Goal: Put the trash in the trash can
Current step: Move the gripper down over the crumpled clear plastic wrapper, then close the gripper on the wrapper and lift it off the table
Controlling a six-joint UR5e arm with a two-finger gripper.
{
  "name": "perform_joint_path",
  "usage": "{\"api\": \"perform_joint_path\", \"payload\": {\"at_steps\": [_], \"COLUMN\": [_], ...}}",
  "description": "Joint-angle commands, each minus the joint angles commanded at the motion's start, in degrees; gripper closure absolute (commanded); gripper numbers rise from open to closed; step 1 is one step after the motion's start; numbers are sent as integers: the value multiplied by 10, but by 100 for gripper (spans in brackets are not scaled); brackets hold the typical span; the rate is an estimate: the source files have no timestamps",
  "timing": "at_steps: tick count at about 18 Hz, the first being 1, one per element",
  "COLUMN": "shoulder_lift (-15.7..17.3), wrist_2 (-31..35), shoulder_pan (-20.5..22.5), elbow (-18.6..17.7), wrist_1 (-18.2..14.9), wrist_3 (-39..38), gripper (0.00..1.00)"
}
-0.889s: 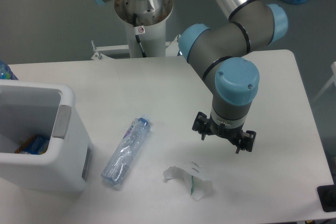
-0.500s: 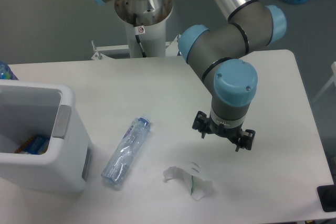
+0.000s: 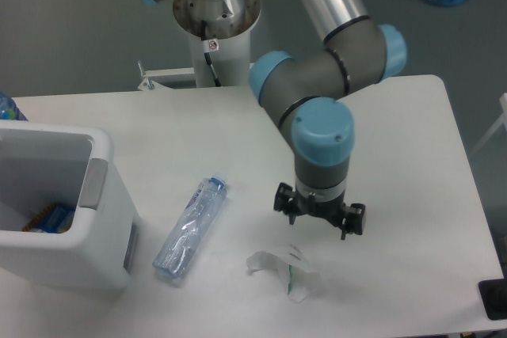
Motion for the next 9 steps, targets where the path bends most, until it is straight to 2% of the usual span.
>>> {"api": "perform_joint_path", "payload": {"at_steps": [3,7,9], "shoulder_lift": [-16,-34,-42], "wrist_2": [1,-1,-3], "shoulder_pan": [-16,-24,-25], "elbow": [-6,3,11], "wrist_1": [17,18,18], "wrist_3": [-15,-124,-143], "gripper": [0,0,0]}}
